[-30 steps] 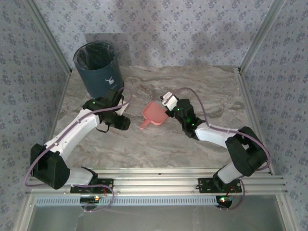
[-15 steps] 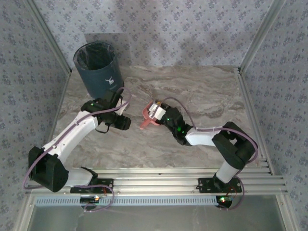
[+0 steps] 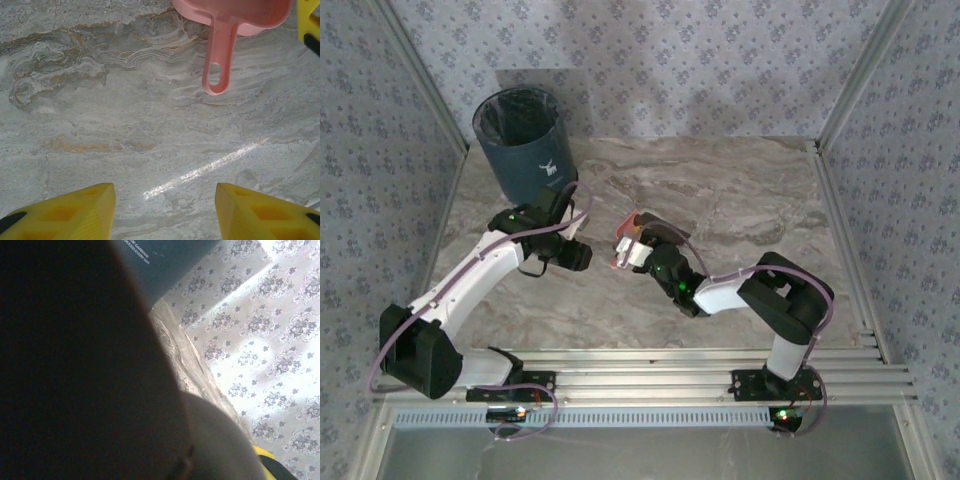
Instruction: Sweep away the paper scraps from the table
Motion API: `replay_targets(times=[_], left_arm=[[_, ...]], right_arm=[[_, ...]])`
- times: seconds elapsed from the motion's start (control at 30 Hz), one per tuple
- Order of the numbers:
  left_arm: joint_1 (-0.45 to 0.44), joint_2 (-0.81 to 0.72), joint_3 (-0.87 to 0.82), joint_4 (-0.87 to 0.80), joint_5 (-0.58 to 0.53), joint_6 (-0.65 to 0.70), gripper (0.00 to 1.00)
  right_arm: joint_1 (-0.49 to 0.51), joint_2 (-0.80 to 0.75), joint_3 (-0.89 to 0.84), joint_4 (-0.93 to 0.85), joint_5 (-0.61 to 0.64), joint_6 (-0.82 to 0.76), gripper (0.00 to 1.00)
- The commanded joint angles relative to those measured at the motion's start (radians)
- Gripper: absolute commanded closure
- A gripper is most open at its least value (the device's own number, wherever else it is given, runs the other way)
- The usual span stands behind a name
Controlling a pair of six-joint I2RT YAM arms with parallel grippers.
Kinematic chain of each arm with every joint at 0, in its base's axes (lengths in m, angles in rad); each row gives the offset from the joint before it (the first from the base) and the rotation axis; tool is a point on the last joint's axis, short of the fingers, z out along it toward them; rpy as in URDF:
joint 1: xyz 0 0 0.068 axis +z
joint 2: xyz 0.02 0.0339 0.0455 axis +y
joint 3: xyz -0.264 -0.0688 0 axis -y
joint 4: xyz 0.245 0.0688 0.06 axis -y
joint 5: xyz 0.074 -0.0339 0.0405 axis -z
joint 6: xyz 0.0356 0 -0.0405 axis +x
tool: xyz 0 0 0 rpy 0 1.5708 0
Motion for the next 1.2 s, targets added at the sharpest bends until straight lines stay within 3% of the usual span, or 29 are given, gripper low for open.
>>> replay_targets(times=[0.0,0.27,0.67,1.17], left_arm=[[0.008,0.011,0.001,-0.014,0.019,-0.001,0.44],[0.011,0.019,0.000,-0.017,0.023,-0.001,0.44],[0.013,0.025,-0.005,-0.016,0.028,0.000,0.44],[0.015,0.028,-0.005,-0.020,0.029,0.001,0.44]], right_arm=[[0.027,0.048,-0.028,0.031,0.022,0.020,0.78],[0.066,0.102,-0.044,0.078,0.072,0.028,0.60],[0.106,0.158,-0.060,0.128,0.137,0.058,0.52],[0.125,0.177,-0.078,0.171,0.176,0.074,0.31]])
